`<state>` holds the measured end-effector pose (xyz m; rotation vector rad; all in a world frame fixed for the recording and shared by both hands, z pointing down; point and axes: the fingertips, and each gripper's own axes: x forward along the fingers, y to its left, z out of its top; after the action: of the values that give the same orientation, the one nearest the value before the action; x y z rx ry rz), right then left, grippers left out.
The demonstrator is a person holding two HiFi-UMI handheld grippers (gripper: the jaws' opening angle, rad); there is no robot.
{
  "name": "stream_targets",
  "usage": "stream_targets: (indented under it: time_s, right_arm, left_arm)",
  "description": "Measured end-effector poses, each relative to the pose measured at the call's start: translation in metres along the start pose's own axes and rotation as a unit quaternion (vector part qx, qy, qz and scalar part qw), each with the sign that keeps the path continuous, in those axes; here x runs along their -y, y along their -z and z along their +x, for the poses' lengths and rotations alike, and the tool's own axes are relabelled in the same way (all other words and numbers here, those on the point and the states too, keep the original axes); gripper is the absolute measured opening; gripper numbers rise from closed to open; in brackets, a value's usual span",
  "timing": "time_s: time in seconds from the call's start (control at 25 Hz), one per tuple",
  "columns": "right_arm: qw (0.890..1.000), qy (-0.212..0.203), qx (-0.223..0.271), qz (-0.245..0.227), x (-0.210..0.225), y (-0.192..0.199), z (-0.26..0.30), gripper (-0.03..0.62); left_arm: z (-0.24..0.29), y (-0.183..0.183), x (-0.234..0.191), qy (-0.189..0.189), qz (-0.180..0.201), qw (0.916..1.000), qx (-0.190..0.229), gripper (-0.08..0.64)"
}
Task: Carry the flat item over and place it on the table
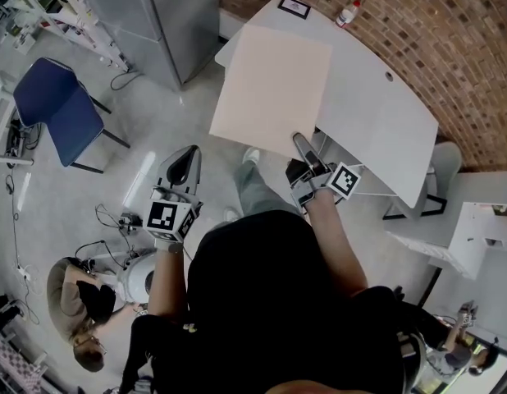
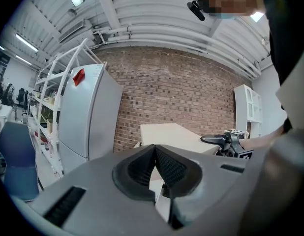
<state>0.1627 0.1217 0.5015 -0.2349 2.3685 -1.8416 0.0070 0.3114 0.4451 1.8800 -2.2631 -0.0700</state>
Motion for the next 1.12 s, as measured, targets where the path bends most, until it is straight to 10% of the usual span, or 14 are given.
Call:
stream_targets:
  time_s: [1.12]
  right_arm:
    - [0.995, 0.087, 0.027, 0.04, 0.117, -0.16, 0.165, 0.295]
  left_arm:
    - [0.267, -0.043, -0.099, 0.037, 0.037, 0.9974, -0.05, 0.003]
